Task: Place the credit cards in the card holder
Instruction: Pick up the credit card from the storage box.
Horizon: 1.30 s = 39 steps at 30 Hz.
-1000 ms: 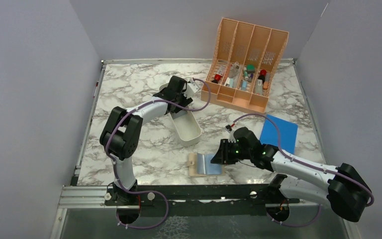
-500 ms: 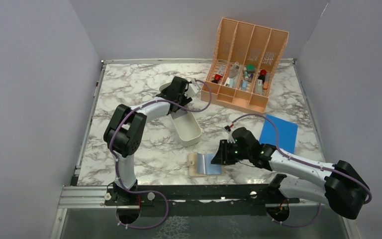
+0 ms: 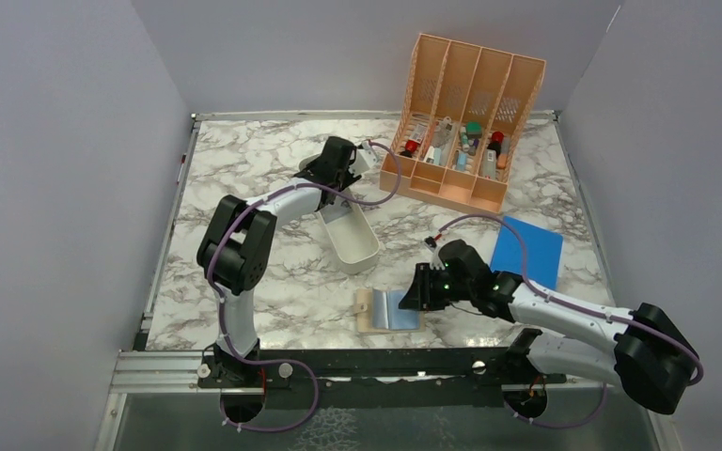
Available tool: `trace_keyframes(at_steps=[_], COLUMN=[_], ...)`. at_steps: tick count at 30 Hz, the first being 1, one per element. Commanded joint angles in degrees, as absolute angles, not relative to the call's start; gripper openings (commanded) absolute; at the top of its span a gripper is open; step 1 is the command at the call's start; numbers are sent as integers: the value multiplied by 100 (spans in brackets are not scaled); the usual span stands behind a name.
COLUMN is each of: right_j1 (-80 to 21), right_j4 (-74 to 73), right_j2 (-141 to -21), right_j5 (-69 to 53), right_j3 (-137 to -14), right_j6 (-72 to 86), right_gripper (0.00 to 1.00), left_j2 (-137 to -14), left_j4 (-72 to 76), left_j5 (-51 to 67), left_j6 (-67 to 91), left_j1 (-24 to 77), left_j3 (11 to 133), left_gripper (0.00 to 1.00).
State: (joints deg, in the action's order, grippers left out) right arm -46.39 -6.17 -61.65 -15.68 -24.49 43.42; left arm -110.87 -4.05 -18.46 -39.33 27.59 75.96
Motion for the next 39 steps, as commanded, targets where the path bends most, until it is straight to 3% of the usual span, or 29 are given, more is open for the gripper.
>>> trace_keyframes(at_steps=[1, 8, 20, 39], right_j1=[-4632, -4632, -4632, -4632], right_j4=[-723, -703, -678, -606], right_j2=[-6045, -6020, -5940, -5954], right_j5=[-1365, -1402, -1394, -1572], right_j3=[-2547, -2540, -2469, -2568], right_j6=[4295, 4333, 4368, 4399], right_gripper=[35, 35, 35, 36], left_j2=[-11160, -11202, -11177, -10777], left_j4=[-501, -610, -1024, -2063], left_j5=[-1696, -1617, -1397, -1017], left_j6=[-3976, -3952, -3865, -3109], left_j1=[2648, 2646, 2646, 2646], left_j3=[7725, 7721, 8103, 8613], left_gripper=[52, 39, 1, 0])
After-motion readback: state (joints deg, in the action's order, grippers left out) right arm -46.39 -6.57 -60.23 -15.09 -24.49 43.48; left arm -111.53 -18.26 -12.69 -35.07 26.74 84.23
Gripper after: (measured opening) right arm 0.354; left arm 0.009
